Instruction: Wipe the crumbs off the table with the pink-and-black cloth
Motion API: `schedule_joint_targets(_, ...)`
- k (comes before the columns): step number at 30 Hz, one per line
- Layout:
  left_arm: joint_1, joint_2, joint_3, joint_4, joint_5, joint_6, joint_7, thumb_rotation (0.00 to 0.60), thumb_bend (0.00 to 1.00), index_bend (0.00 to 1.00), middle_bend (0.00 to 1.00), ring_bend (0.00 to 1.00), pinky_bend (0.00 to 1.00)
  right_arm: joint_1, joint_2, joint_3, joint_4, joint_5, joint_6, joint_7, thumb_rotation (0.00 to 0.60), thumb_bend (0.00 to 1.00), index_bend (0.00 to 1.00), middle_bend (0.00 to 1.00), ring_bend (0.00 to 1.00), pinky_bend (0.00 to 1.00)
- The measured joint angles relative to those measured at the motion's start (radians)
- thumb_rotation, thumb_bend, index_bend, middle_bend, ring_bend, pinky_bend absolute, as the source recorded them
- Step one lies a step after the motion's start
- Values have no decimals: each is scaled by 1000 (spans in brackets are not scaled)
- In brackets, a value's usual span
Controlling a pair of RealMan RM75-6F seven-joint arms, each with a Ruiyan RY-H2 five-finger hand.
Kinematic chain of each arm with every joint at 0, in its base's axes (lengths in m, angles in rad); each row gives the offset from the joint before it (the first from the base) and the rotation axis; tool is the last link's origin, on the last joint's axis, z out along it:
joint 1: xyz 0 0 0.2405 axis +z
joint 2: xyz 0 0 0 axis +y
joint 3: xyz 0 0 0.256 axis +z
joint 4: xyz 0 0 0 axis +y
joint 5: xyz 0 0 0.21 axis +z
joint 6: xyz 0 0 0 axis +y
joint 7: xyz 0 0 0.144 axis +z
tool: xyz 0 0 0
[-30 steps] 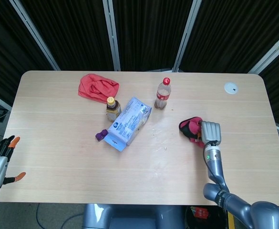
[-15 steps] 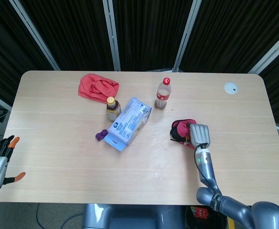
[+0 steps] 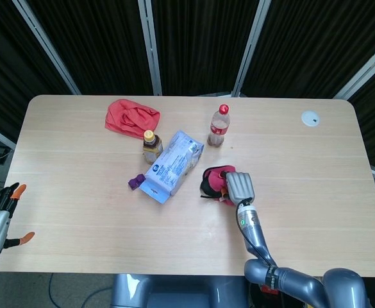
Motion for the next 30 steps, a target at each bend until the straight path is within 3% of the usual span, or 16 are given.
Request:
schedule_joint_targets(7,-1,-1,-2,3,-1,1,-2,600,0,17,0,0,0,15,-22,5,66,9,-21,4,600,530,754,651,546,717)
schedule_joint_targets(21,-3,-3,-1,4,-3,-3,0,600,0,17,0,0,0,47,-41,-3,319,-23,-84,66,600,531,754,651,546,716)
schedule_joint_targets(30,0,-10,3,5,13,10,17,600,0,24,0,0,0,-3,24,-13,313,-39,-45,80,600,531,754,651,546,716)
